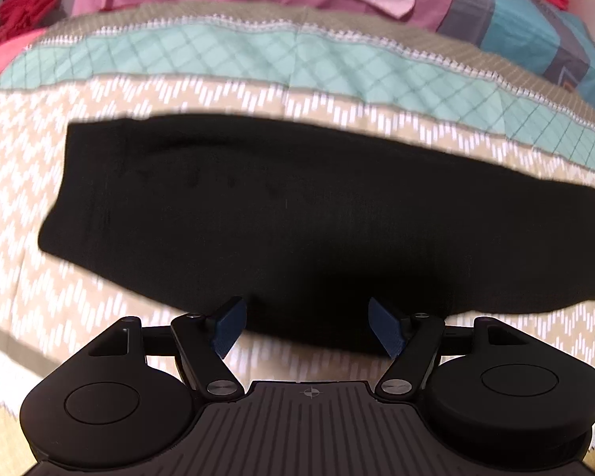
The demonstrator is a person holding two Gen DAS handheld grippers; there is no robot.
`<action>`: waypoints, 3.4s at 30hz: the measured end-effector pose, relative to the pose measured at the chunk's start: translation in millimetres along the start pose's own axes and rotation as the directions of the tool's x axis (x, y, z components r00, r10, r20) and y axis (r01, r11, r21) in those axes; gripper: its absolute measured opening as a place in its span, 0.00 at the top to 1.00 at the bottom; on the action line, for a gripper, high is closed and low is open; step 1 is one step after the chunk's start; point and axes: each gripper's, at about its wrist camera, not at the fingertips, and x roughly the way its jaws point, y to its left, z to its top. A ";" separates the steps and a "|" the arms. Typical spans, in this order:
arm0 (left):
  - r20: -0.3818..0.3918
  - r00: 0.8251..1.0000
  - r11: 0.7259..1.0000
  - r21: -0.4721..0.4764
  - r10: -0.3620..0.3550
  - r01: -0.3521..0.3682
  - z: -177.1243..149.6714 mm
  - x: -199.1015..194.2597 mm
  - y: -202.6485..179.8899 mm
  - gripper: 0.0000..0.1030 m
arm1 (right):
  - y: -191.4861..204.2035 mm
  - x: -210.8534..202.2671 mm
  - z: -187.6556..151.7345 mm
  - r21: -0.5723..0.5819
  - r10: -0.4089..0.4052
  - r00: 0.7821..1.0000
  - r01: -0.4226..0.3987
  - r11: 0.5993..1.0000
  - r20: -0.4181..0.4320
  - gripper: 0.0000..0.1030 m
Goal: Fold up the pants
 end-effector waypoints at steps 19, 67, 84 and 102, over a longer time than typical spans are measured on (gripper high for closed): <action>0.143 0.989 0.996 0.082 -0.047 0.036 -1.0 -4.5 77.0 0.00 | 164.2 -49.1 -40.7 -0.130 0.078 0.991 -0.092 0.987 -0.112 0.33; 0.211 0.973 0.981 0.184 -0.098 0.059 23.8 12.3 73.7 0.00 | 329.6 -10.2 -109.4 -0.332 0.310 0.910 -0.392 0.858 -0.275 0.60; 0.145 0.989 0.983 0.185 -0.016 -0.011 61.9 57.2 50.2 0.00 | 281.4 -50.1 -157.8 -0.004 0.707 0.594 -0.767 0.642 -0.384 0.35; 0.155 0.987 0.979 0.206 -0.033 0.001 57.8 58.2 48.3 0.00 | 277.6 3.0 -148.6 0.387 0.867 0.257 -0.814 0.433 -0.427 0.39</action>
